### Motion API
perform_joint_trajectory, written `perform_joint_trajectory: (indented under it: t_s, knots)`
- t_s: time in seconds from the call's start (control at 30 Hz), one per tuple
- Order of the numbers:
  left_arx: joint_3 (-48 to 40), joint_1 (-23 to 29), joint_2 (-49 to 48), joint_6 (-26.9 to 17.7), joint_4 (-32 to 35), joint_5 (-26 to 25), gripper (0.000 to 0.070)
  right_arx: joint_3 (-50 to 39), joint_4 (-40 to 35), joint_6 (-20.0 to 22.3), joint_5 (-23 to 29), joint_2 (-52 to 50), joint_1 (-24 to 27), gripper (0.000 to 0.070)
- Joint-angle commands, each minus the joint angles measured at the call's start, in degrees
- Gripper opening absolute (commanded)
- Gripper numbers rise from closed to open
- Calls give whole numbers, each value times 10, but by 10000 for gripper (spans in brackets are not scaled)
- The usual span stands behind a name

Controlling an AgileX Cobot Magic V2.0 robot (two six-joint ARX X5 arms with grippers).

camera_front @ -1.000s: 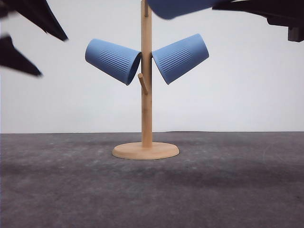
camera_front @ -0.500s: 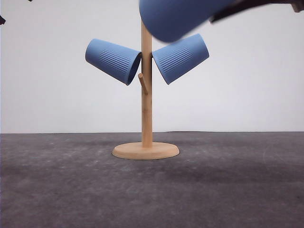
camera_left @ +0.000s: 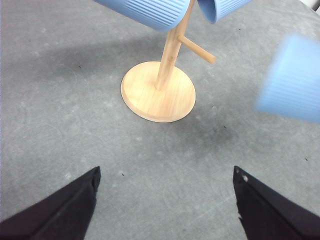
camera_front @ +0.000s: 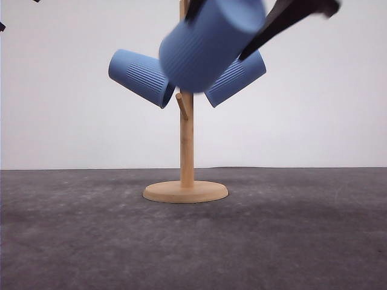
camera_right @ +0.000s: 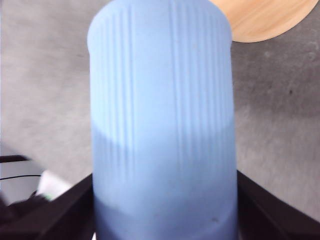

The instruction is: Place three cups

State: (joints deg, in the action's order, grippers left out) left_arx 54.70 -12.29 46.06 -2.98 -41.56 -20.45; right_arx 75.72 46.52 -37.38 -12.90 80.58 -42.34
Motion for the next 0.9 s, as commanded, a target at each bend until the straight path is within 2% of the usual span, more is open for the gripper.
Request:
perform_joint_trajectory:
  t_s: [0.0,0.23,0.53,0.87]
  knots:
    - [12,-4,2,-5,4,1,517,26,-3,18,7,30,-1,319]
    - [12,-24,2,-5,5,1,517,70,-6,20,15,98,17,319]
    - [12,-51,2,-5,6,1,517,72,-40,14,21,134,41,339]
    - [12,-54,2,-5,6,1,517,72,-91,3,24,143,45,350]
